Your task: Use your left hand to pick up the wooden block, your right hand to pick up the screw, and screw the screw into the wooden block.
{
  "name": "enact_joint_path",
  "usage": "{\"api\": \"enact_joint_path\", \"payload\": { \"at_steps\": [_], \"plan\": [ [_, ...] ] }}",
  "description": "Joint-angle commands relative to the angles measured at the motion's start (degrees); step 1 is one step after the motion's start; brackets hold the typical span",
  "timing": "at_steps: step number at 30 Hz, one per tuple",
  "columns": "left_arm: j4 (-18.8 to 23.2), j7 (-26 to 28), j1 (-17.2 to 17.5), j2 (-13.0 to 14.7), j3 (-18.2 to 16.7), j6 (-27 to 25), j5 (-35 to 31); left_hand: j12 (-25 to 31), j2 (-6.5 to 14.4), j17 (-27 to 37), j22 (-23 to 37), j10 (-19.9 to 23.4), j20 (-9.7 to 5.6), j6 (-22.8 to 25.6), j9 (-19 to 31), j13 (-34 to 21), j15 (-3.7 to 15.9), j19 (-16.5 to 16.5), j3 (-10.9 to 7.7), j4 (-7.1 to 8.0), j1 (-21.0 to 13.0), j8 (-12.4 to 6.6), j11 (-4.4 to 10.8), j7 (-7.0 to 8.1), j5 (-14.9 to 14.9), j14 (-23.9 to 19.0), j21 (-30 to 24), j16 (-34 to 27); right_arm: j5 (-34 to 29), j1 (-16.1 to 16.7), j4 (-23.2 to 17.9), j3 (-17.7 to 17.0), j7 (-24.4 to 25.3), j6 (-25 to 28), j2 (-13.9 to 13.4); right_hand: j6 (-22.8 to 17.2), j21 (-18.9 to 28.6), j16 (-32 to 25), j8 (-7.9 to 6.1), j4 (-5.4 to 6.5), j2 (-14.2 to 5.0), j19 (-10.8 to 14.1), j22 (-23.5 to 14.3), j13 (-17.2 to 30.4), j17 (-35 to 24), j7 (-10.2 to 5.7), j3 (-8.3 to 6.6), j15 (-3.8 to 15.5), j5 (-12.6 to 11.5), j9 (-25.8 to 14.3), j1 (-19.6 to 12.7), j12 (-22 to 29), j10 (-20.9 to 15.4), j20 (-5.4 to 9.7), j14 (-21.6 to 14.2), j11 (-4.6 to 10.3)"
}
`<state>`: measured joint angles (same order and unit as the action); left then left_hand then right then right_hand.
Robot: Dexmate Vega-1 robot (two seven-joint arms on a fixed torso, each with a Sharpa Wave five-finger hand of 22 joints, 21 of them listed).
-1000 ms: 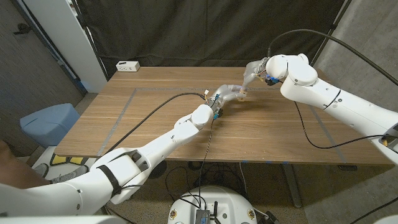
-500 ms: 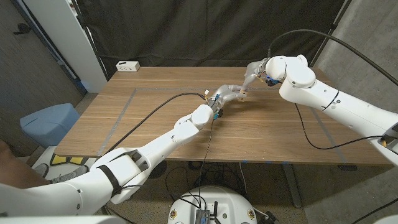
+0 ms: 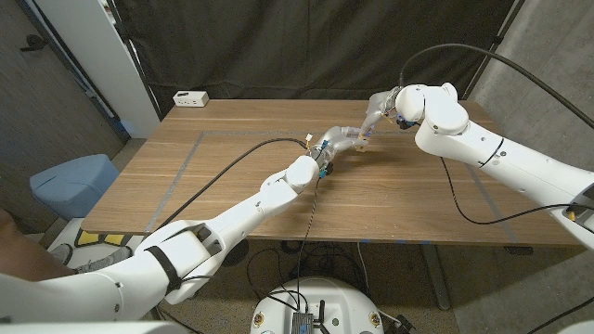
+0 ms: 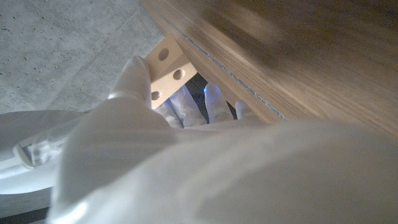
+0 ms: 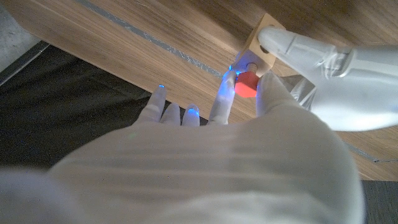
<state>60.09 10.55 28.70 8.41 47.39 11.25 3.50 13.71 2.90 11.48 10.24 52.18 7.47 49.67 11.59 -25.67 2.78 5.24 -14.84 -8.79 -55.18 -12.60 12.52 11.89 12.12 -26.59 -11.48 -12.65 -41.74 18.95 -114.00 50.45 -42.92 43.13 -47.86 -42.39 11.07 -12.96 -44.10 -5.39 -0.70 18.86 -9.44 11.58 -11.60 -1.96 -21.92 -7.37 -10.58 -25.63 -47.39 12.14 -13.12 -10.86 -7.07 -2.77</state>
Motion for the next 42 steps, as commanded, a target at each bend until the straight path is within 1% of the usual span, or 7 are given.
{"api": "enact_joint_path", "payload": {
  "at_steps": [1,13,18,20,30,34,42],
  "plan": [
    [0.96,0.15,0.44,0.34,0.04,-0.51,-0.21,0.47,2.23,-0.06,0.16,0.6,0.23,2.11,0.37,-6.49,4.94,0.49,-0.75,0.22,-0.56,-0.43,0.01,-1.43,0.39,-0.68,-0.22,0.11,-2.6,0.34,0.48,0.37,-1.05,-0.23,0.77,-1.06,0.07,-0.5,-1.08,0.51,-0.18,0.76,-0.25,0.28,-0.25,0.07,0.7,0.75,0.06,-0.64,1.64,0.51,-1.15,0.11,-0.82,0.35],
    [1.17,-0.05,0.5,0.47,0.08,-0.64,-0.22,0.49,2.27,-0.12,0.16,0.66,0.31,2.2,0.37,-6.52,4.91,0.57,-0.85,0.3,-0.42,-0.46,0.0,-1.43,0.42,-0.75,-0.24,0.2,-6.2,0.36,1.17,0.96,-2.76,0.1,1.69,-2.81,0.05,-0.69,-2.66,1.62,-0.68,1.2,-0.25,0.26,-0.3,-0.25,1.8,1.36,-0.04,-1.44,4.4,0.55,-2.46,0.21,-1.7,0.53],
    [1.24,-0.05,0.56,0.51,0.07,-0.68,-0.22,0.48,2.27,-0.16,0.16,0.7,0.18,2.18,0.36,-6.5,4.88,0.71,-0.92,0.3,-0.41,-0.44,0.0,-1.51,0.43,-0.79,-0.29,0.25,-8.27,0.47,1.3,1.32,-3.86,0.62,2.04,-4.41,0.04,-0.76,-3.74,2.0,-0.57,1.46,-0.24,0.23,-0.27,-0.38,2.5,1.64,-0.15,-1.83,5.77,0.59,-3.28,0.19,-2.2,0.82],
    [1.4,0.03,0.64,0.55,0.05,-0.8,-0.24,0.5,2.31,-0.17,0.16,0.75,0.18,2.21,0.36,-6.51,4.91,0.79,-0.98,0.27,-0.47,-0.46,0.0,-1.5,0.45,-0.78,-0.32,0.27,-8.71,0.77,1.25,1.11,-3.93,0.76,2.18,-4.95,0.0,-0.75,-4.18,2.34,-0.28,1.48,-0.24,0.21,-0.27,-0.7,3.07,1.87,-0.19,-2.03,6.79,0.58,-3.65,0.18,-2.34,0.94],
    [2.07,0.19,1.01,0.75,0.05,-1.12,-0.29,0.46,2.43,-0.2,0.18,0.73,0.22,2.22,0.36,-6.48,4.86,0.97,-1.16,0.29,-0.45,-0.45,-0.01,-1.48,0.5,-0.87,-0.36,0.33,-11.38,2.07,0.78,0.33,-4.61,1.09,2.57,-6.56,-0.09,-0.89,-4.7,4.07,1.81,1.81,-0.25,0.15,-0.25,-0.32,6.06,2.52,-0.8,-1.36,12.01,0.55,-5.37,0.14,-3.61,1.01],
    [2.4,0.33,1.2,0.84,0.04,-1.22,-0.34,0.43,2.48,-0.21,0.18,0.71,0.18,2.27,0.36,-6.46,4.89,0.98,-1.24,0.28,-0.48,-0.47,-0.01,-1.51,0.52,-0.89,-0.36,0.36,-12.31,2.51,0.62,0.02,-4.95,1.19,2.76,-7.08,-0.06,-0.84,-5.01,4.46,2.34,2.06,-0.24,0.13,-0.23,-0.13,6.75,2.49,-1.05,-1.44,13.24,0.49,-5.73,0.27,-3.8,1.04],
    [2.97,0.58,1.46,1.02,0.04,-1.42,-0.52,0.4,2.6,-0.23,0.19,0.72,0.11,2.21,0.36,-6.45,4.87,1.05,-1.4,0.33,-0.41,-0.45,0.0,-1.55,0.57,-0.92,-0.38,0.43,-13.46,3.22,0.1,-0.75,-6.06,0.98,2.92,-6.51,-0.17,-0.47,-4.16,6.39,5.31,2.25,-0.24,0.11,-0.11,0.43,10.15,2.65,-2.0,-0.33,18.63,-0.03,-5.88,0.51,-4.09,0.81]
  ]
}}
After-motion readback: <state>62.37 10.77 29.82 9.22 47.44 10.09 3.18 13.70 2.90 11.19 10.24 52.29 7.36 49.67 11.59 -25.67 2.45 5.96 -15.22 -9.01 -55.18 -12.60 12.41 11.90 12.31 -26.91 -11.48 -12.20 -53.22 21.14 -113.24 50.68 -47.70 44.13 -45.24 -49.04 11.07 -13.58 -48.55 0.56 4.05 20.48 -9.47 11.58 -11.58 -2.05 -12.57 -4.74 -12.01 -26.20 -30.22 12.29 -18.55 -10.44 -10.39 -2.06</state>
